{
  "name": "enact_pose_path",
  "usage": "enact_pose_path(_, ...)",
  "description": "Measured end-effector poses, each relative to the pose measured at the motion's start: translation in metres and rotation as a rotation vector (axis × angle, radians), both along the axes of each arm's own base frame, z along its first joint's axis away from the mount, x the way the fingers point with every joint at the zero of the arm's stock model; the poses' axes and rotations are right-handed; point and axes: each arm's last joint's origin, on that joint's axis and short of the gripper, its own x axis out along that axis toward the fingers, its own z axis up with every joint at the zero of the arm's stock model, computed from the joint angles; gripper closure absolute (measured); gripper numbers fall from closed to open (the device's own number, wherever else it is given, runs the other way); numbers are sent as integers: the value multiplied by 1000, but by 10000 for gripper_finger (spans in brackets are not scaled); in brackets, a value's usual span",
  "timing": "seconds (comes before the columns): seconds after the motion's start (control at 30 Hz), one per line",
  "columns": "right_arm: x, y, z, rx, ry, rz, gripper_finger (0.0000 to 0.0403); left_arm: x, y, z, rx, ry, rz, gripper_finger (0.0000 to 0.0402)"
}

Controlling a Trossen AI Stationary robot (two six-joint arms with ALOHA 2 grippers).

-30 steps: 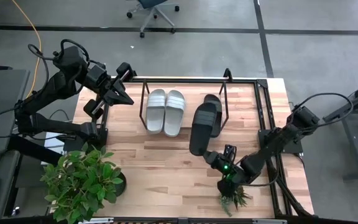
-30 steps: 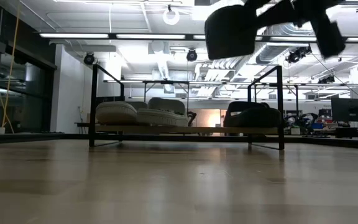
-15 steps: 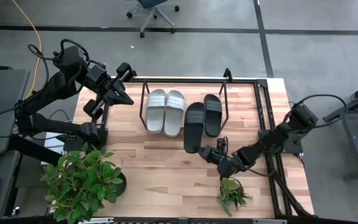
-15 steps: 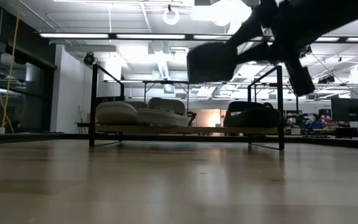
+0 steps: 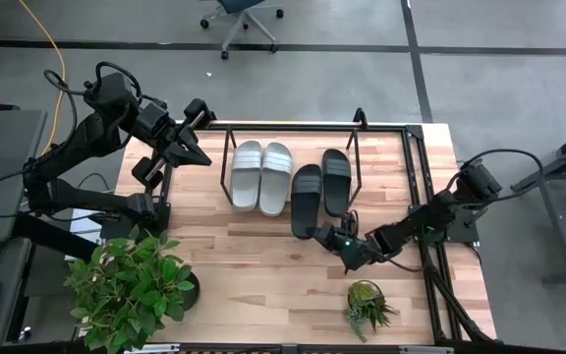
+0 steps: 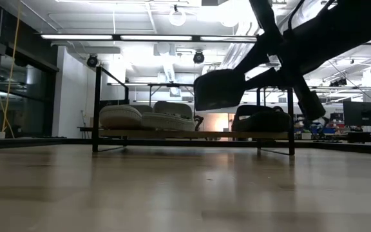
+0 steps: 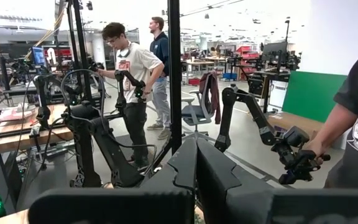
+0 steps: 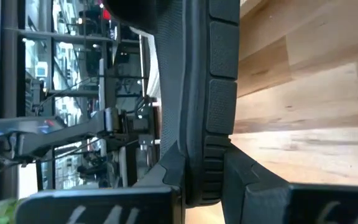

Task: Pick and place slides into the shelf
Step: Put the black slide on the shelf

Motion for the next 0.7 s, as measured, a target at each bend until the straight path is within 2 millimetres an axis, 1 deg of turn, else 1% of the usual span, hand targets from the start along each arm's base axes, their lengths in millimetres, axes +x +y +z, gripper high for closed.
enact_pose_path(0.27,7,-16,-2,46,36,43,371,0,0,0,0,0,0,401)
enact_pose_path(0.47,10,-25,-2,30,34,-2,371,0,0,0,1,1,-9,401)
enact_pose_path(0.7,10,-26,-2,37,25,-22,371,0,-1,0,3,1,-30,401)
